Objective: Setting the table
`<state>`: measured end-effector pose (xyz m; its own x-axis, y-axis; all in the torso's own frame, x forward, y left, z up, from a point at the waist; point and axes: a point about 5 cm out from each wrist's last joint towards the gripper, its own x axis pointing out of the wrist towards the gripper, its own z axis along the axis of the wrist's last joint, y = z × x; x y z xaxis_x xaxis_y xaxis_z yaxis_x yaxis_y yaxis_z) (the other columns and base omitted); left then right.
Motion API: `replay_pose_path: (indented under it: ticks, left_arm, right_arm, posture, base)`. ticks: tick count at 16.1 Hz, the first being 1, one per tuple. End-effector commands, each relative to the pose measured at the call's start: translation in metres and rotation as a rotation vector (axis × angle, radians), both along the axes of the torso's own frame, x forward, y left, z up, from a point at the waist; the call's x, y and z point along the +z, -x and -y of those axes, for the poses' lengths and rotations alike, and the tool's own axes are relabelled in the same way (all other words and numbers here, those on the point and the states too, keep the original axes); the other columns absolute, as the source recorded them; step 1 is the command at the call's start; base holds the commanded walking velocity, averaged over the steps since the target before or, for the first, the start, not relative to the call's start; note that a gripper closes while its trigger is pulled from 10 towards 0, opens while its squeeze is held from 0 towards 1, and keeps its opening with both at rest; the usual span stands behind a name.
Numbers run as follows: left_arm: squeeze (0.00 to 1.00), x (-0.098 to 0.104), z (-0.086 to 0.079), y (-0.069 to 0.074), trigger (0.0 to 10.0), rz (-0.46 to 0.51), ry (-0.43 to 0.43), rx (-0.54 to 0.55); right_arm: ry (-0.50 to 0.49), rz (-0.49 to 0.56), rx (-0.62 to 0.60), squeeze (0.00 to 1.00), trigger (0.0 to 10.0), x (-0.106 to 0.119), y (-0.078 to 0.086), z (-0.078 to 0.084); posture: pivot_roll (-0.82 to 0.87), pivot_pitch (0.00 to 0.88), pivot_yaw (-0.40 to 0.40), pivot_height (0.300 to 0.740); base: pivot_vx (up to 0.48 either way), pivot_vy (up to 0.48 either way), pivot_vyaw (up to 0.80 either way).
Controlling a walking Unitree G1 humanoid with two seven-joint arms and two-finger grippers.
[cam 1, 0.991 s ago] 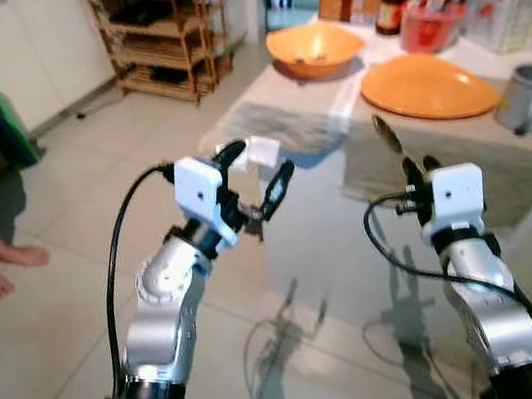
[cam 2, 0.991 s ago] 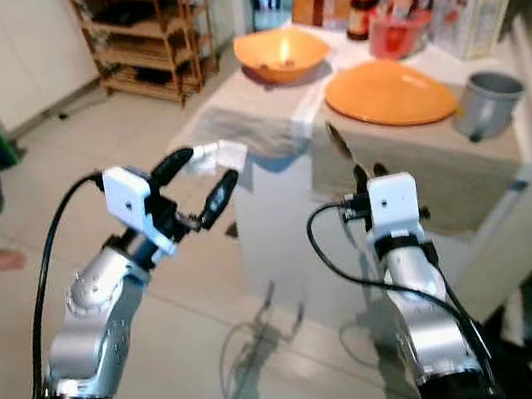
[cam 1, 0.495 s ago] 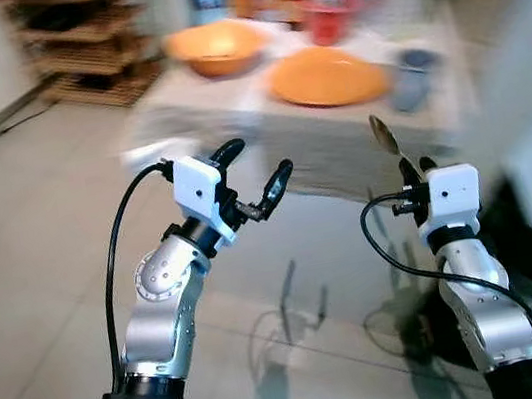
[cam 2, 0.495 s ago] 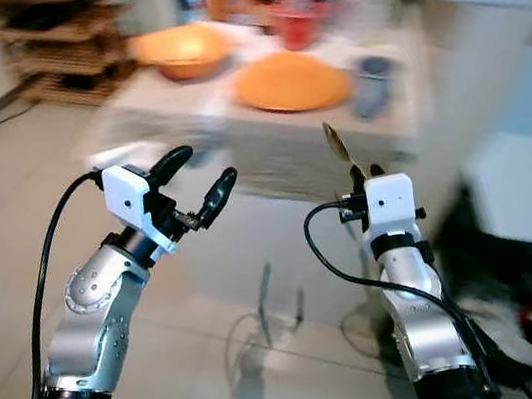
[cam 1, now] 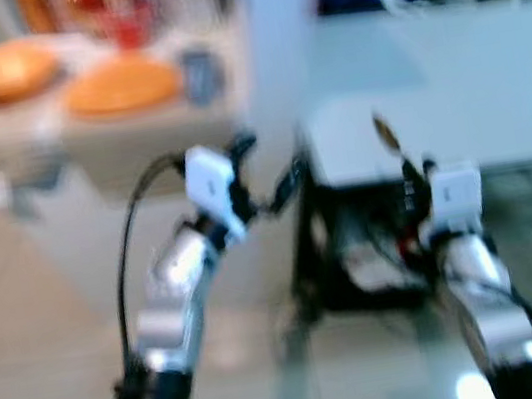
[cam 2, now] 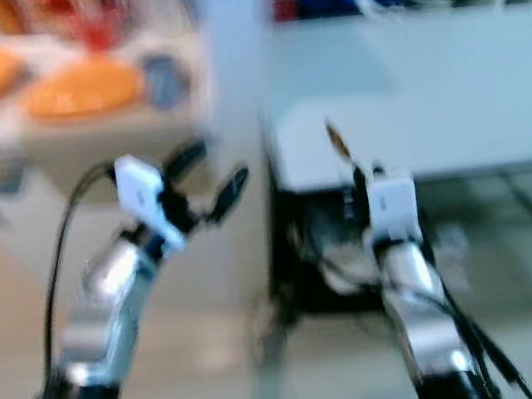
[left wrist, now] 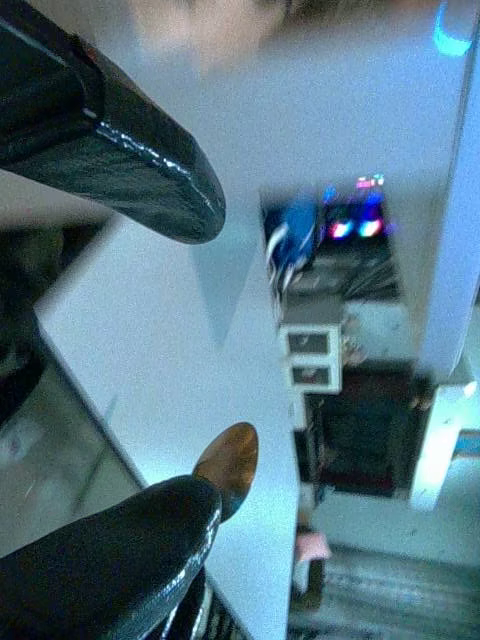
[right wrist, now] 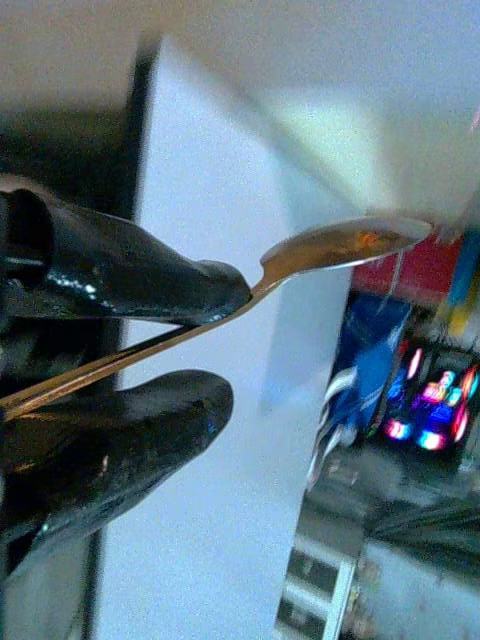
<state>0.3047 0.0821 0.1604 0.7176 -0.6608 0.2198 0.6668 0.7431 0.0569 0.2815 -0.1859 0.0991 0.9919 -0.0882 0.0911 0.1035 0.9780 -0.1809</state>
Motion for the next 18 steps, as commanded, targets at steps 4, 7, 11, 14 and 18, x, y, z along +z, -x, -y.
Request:
replay_pose_path:
  ticks: [4, 7, 11, 14, 18]
  left_arm:
    - [0.00, 0.002, 0.004, -0.006, 10.0, 0.007, -0.012, 0.077]
    - [0.00, 0.000, 0.008, -0.004, 10.0, 0.003, -0.018, 0.071]
    - [0.00, -0.002, 0.005, -0.007, 10.0, -0.003, -0.024, 0.112]
    - [0.00, -0.010, 0.002, -0.007, 10.0, -0.042, -0.017, 0.133]
    - [0.00, -0.010, 0.007, -0.004, 10.0, -0.044, -0.012, 0.129]
  right_arm:
    - [0.010, 0.037, -0.006, 0.00, 0.0, 0.008, -0.001, 0.002]
    - [0.032, 0.035, -0.007, 0.00, 0.0, 0.008, -0.002, 0.002]
    - [0.014, 0.045, -0.002, 0.00, 0.0, 0.009, 0.000, -0.001]
    - [0.000, 0.034, 0.012, 0.00, 0.0, 0.007, 0.005, -0.003]
    - [-0.010, 0.032, 0.018, 0.00, 0.0, 0.006, 0.008, -0.007]
  posture:
    - [0.04, 0.000, -0.017, 0.740]
    - [0.04, 0.000, -0.015, 0.740]
    - [0.04, 0.000, -0.012, 0.740]
    - [0.04, 0.000, -0.010, 0.740]
    - [0.03, 0.000, -0.002, 0.740]
  base:
    - [0.348, -0.327, 0.00]
    - [0.354, -0.321, 0.26]
    - [0.356, -0.318, 0.19]
    - [0.361, -0.311, 0.00]
    - [0.359, -0.314, 0.00]
